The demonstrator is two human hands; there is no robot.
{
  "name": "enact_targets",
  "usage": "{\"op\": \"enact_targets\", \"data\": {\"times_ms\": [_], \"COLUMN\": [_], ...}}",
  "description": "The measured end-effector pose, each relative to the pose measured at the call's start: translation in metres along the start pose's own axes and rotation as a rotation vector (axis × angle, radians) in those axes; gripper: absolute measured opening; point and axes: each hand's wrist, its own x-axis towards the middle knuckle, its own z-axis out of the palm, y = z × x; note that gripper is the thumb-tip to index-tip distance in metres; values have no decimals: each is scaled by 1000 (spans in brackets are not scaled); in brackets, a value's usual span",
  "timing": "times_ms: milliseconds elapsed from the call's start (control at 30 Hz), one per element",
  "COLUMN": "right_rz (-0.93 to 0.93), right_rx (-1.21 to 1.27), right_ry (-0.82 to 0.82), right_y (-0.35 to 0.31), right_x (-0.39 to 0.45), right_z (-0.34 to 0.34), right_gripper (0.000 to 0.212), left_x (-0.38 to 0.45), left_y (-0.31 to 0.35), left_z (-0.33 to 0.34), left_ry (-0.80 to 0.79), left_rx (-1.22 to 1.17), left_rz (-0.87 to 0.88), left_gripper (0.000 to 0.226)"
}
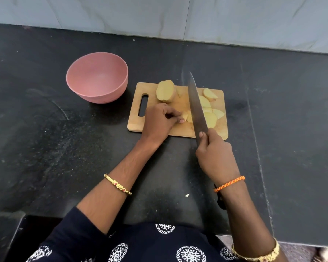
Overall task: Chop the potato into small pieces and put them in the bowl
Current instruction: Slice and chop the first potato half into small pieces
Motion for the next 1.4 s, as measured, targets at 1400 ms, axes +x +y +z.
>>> {"op": "enact_targets", "data": {"times_ms": [1400], "right_rz": [70], "right_rx": [-113], "right_ry": [-157], "right_y": [-11], "right_x": [-6], "right_z": [-17], "right_gripper": [23], "left_x": [-3], "left_y": [-3], "left_z": [-6], "left_ry": [-21], "left_rx": [-26], "left_rz": [7], "left_gripper": [15]}}
